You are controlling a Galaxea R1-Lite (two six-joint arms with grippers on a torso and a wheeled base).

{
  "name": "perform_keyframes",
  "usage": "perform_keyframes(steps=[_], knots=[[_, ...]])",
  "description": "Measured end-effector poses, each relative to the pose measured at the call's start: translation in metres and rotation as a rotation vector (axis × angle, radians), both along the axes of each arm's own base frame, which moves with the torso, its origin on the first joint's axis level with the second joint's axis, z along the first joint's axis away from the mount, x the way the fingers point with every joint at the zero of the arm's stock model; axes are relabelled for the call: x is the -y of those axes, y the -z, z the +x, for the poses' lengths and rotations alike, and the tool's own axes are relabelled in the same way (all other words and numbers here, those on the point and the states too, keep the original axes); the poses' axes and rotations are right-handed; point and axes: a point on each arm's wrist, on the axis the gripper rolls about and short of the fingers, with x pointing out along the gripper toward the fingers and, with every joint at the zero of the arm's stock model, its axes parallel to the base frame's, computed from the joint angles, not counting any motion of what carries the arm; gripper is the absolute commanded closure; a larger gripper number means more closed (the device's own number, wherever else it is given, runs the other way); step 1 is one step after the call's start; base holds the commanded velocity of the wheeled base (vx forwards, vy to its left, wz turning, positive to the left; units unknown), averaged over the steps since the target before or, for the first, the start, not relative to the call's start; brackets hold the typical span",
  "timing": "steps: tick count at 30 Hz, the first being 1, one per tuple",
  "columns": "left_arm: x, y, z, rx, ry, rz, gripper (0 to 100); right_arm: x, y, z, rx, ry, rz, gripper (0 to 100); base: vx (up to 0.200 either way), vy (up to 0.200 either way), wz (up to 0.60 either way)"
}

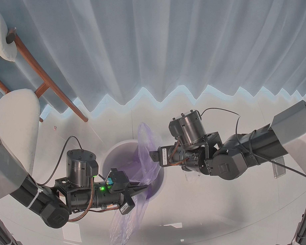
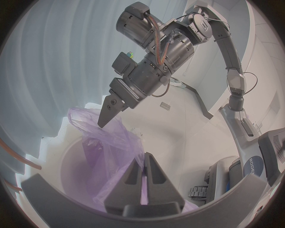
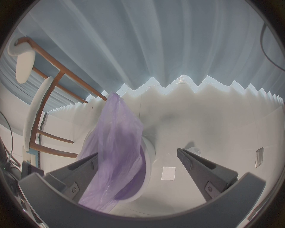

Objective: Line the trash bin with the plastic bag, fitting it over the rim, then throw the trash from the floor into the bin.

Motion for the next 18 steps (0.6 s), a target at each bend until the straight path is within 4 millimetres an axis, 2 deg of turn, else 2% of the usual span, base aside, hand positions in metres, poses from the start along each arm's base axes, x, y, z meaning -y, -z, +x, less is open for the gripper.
perform_keyframes(steps=[18], knots=[[0.0,-0.001,0.001,0.005,-0.02,-0.002,100,0.0,0.014,0.001,-0.02,0.032,-0.04,0,0.0,0.0,0.0]])
